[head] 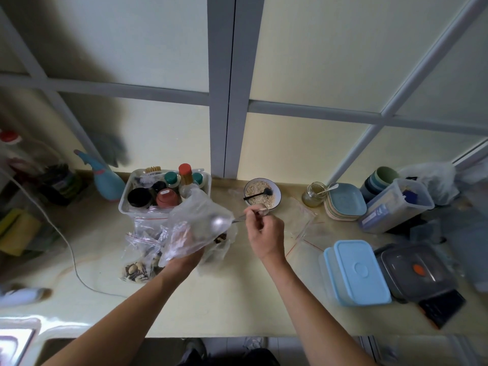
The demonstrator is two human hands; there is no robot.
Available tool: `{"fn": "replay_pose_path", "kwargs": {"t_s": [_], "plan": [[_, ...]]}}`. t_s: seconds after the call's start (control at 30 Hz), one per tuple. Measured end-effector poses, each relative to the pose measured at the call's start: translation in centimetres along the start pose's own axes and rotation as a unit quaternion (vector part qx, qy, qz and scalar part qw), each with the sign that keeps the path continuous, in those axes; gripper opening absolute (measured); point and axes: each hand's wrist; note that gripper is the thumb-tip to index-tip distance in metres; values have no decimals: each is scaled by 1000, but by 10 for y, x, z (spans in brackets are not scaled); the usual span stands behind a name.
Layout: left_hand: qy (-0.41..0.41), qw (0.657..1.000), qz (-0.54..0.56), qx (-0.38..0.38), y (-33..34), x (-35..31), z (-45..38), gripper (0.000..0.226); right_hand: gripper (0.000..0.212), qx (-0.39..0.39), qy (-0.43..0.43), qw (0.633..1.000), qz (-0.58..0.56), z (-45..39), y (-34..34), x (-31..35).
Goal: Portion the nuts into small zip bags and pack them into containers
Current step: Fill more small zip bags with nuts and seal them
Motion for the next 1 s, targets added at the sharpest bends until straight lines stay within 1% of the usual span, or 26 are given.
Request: {"fn": "replay_pose_path", "kwargs": {"t_s": [0.07, 0.1, 0.13, 0.2, 0.23, 0.27, 0.3, 0.37, 0.4, 0.47, 0.53, 0.57, 0.63, 0.7, 0.73, 0.8, 0.83, 0.9, 0.97, 1.0], "plan": [[27, 988, 146, 37, -7, -1, 12, 10, 16, -57, -13, 998, 28, 0, 0, 2], [17, 983, 175, 59, -11, -4, 19, 9, 14, -70, -20, 996, 43, 0, 1, 3], [-5, 981, 178, 75, -13, -9, 26, 11, 14, -71, -27, 996, 54, 0, 2, 4], [-106, 991, 25, 77, -15, -20, 30, 28, 15, -57, -29, 997, 51, 2, 7, 6], [-132, 984, -78, 86, -15, -27, 29, 38, 16, -42, -24, 998, 38, 4, 10, 6], [-146, 972, -156, 93, -13, -28, 26, 43, 17, -16, -15, 1000, 19, 6, 12, 9], [-163, 959, -220, 73, -11, -34, 22, 37, 16, 17, -3, 1000, -2, 9, 16, 11], [-183, 945, -270, 9, -5, -48, 21, 22, 14, 80, 14, 996, -31, 18, 26, 13], [-190, 939, -285, 2, -4, -57, 24, 18, 15, 101, 20, 994, -28, 22, 32, 12], [-206, 923, -326, 15, -2, -65, 27, 17, 21, 112, 21, 993, 3, 32, 45, 9], [-195, 922, -333, 33, -2, -70, 29, 19, 22, 100, 31, 994, 24, 39, 53, 8], [-187, 926, -326, 38, -3, -69, 29, 21, 20, 93, 39, 994, 29, 42, 54, 8], [-155, 932, -321, 69, -6, -66, 24, 38, 15, 83, 36, 994, 57, 47, 56, 8], [-151, 933, -310, 104, -9, -68, 23, 49, 18, 84, 26, 991, 103, 49, 54, 8], [-154, 938, -294, 104, -9, -68, 22, 52, 22, 86, 24, 988, 128, 49, 53, 7], [-172, 955, -233, 61, -10, -68, 23, 57, 32, 91, 27, 980, 173, 49, 49, 5], [-191, 959, -201, 48, -10, -70, 25, 58, 38, 90, 27, 977, 193, 48, 48, 5], [-198, 954, -222, 49, -8, -75, 28, 58, 42, 78, 16, 968, 238, 45, 47, 2], [-174, 951, -250, 56, -8, -86, 29, 53, 42, 70, 23, 958, 277, 41, 47, 0], [-156, 953, -255, 52, -7, -87, 26, 46, 43, 69, 31, 955, 287, 39, 48, -1]]}}
Point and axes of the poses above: each hand's wrist, its own z-axis away from the middle knuckle, its own y-axis out of the palm, x = y × z, and after that the axes turned 9 degrees about z, right-handed
